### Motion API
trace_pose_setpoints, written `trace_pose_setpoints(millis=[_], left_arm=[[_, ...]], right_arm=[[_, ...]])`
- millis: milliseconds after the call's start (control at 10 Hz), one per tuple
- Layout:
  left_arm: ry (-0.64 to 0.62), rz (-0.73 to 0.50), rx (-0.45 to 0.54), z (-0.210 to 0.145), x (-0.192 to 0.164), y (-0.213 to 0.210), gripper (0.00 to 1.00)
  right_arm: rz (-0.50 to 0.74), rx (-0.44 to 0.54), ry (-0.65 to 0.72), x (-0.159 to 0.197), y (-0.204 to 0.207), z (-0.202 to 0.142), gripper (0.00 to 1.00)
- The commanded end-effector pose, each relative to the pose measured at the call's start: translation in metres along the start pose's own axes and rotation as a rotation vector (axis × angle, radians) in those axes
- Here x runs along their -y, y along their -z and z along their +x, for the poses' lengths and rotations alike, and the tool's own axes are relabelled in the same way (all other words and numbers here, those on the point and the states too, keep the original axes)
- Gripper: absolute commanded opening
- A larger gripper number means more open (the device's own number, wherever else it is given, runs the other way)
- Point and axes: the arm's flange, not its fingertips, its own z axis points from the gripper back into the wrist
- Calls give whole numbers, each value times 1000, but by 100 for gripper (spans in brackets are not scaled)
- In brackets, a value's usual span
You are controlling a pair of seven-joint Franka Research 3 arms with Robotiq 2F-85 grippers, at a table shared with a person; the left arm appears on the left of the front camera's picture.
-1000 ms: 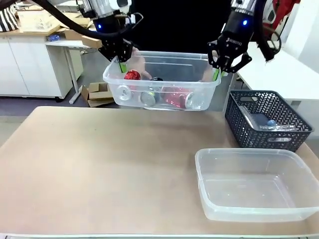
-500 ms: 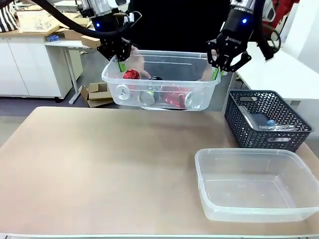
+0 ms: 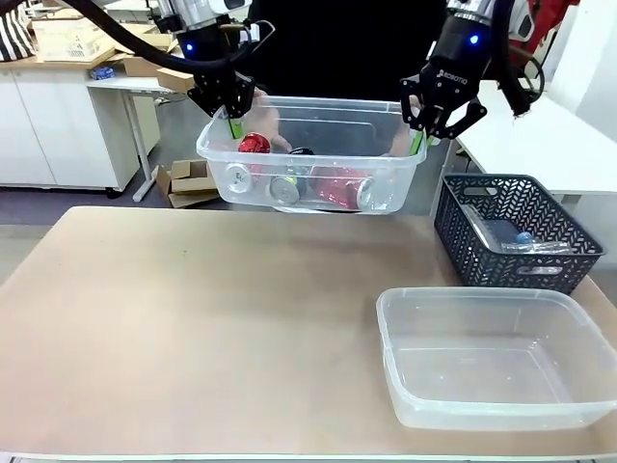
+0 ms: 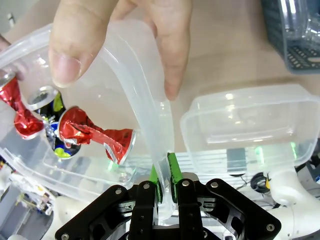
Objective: Sort the waste into each basket.
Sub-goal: Release the Organizing box you were holding.
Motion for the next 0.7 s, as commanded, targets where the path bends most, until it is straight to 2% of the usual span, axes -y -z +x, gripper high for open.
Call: trace_pose_setpoints(millis=[0, 100, 200, 300, 400, 500, 600], left_arm=[[3, 5, 8, -9, 0, -2, 4], [0, 0, 0, 0, 0, 0, 18], [8, 26, -20, 2, 3, -3, 64], [15, 34, -23, 2, 6, -5, 78], [9, 37, -26, -1, 7, -5, 100], [4, 38, -18, -4, 7, -7, 100], [0, 32, -10, -5, 6, -8, 100]], right_arm=[[-1, 5, 3, 4, -2, 0, 7], [0, 0, 0, 0, 0, 0, 7], [9, 3, -1, 1, 0, -2, 66], [-4, 8, 1, 1, 1, -2, 66], [7, 9, 0, 2, 2, -2, 100], [-4, 21, 13, 1, 0, -2, 68], [-2, 22, 6, 2, -1, -2, 100]])
